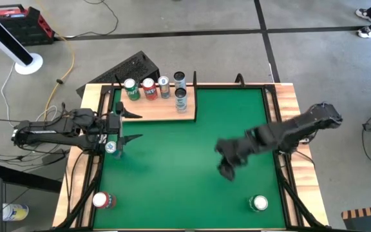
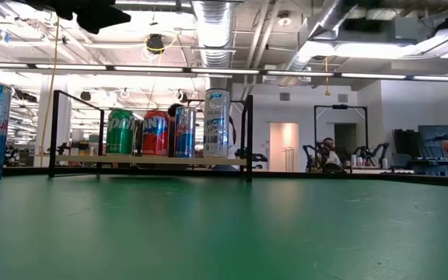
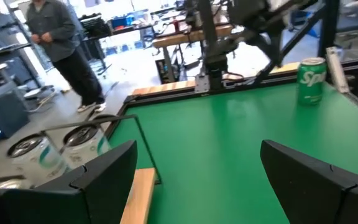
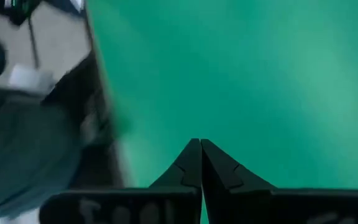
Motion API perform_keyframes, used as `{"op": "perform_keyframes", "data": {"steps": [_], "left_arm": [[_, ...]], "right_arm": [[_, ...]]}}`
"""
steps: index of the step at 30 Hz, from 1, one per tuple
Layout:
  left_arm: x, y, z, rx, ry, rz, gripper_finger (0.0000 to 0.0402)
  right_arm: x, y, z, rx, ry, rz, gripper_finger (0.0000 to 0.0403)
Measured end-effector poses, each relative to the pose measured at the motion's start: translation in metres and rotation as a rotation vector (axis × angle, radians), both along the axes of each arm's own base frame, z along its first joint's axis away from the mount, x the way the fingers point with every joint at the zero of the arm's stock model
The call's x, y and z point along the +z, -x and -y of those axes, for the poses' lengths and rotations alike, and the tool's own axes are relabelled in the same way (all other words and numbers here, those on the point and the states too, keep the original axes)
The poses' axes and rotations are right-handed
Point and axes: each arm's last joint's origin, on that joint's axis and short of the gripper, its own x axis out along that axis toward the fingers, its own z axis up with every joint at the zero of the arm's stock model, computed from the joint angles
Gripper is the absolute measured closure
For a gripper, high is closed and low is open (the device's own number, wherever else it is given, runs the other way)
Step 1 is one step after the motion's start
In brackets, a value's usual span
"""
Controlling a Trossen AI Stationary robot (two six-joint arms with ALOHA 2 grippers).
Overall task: Place canned beverage on shelf
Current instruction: Put the blue soda can on the shelf aligned with the other blue soda can
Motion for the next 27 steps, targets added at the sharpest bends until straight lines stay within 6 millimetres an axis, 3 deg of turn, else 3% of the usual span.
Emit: {"op": "perform_keyframes", "data": {"steps": [6,11,14,18,22,27], "left_arm": [[-0.002,-0.002,0.001,-0.035,0.025,-0.016,0.0074],[0.007,0.004,0.0,0.011,0.138,-0.073,0.0074],[0.032,0.014,-0.002,0.121,0.283,-0.153,0.0074],[0.046,0.021,-0.004,0.326,0.429,-0.425,0.0075],[0.046,0.02,-0.005,0.509,0.501,-0.744,0.0075],[0.035,0.007,-0.002,0.54,0.57,-1.05,0.0074]], "right_arm": [[-0.001,0.03,-0.073,-0.065,-0.305,-0.184,0.0379],[0.002,0.053,-0.109,-0.159,-0.374,-0.192,0.0382],[0.002,0.063,-0.12,-0.183,-0.328,-0.134,0.038],[0.002,0.071,-0.127,-0.167,-0.252,-0.054,0.0381],[0.002,0.072,-0.127,-0.116,-0.197,-0.017,0.0381],[0.002,0.07,-0.126,-0.069,-0.153,0.006,0.0381]]}}
